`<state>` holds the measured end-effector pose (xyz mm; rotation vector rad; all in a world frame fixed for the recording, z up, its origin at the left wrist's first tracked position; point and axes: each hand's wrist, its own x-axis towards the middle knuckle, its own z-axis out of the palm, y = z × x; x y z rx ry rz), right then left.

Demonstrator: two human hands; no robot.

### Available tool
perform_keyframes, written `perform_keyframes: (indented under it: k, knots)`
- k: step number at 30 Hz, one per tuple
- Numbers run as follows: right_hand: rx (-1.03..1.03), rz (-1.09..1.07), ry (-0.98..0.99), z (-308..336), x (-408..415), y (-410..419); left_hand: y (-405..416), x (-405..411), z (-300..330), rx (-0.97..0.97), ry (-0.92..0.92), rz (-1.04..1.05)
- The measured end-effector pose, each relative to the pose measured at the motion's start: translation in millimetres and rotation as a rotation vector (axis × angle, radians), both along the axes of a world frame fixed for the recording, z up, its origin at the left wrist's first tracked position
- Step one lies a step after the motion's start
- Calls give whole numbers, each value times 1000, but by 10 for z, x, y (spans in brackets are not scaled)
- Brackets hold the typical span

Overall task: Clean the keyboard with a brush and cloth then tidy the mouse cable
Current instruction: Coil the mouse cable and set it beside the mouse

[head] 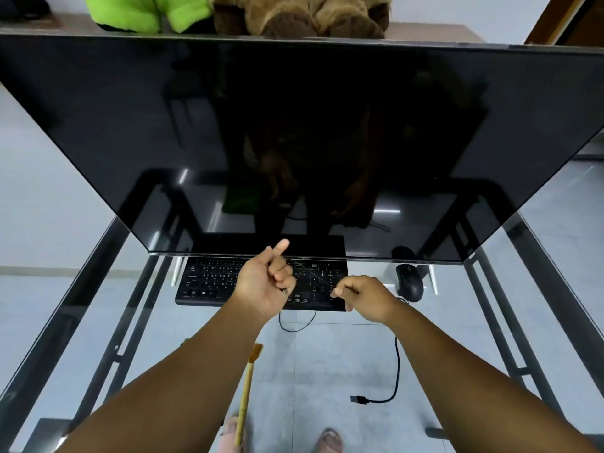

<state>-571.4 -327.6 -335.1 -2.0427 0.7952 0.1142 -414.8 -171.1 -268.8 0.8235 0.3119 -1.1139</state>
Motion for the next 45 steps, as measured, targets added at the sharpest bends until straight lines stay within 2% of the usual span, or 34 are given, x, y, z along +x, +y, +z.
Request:
perform_keyframes:
  k: [4,7,13,15,17,21,24,27,29,31,34,37,40,45]
  knots:
    - [69,79,83,85,-35,19,-52,67,-28,195,23,307]
    - [114,119,134,175,-113,23,-52,131,-54,343,-39,475]
    - [216,207,161,435,-218,21,-4,174,-225,405,-165,558]
    - [239,247,119,579,-202,7,20,174,-353,445,-245,437]
    - [263,267,52,724,-194,-35,53,168,-490,503,-351,212]
    - [332,210,-127,946,-144,-113,124,22,-514,443,-466,-274]
    - [352,99,-274,1020,-56,-173,164,-200,-368,292,-441,-550]
    - [257,5,-289,1018,51,-204,194,-362,-223,199,-410,-842]
    - [189,-98,-286,934,129,-210,189,-413,-150,151,-431,-919]
    - [128,-203,-311,799,179,-229,177,-401,-116,58,-364,-889]
    - [50,-294,-260,579,145,-262,189,-288,-92,-190,-141,-794]
    - [71,-233,-105,455,46,-207,206,-180,-67,-310,-54,-603]
    - [134,-121,40,362,-27,-101,174,-133,-1,-276,-27,-271]
    - [244,-23,163,287,-165,-32,115,-1,-19,-23,8,307]
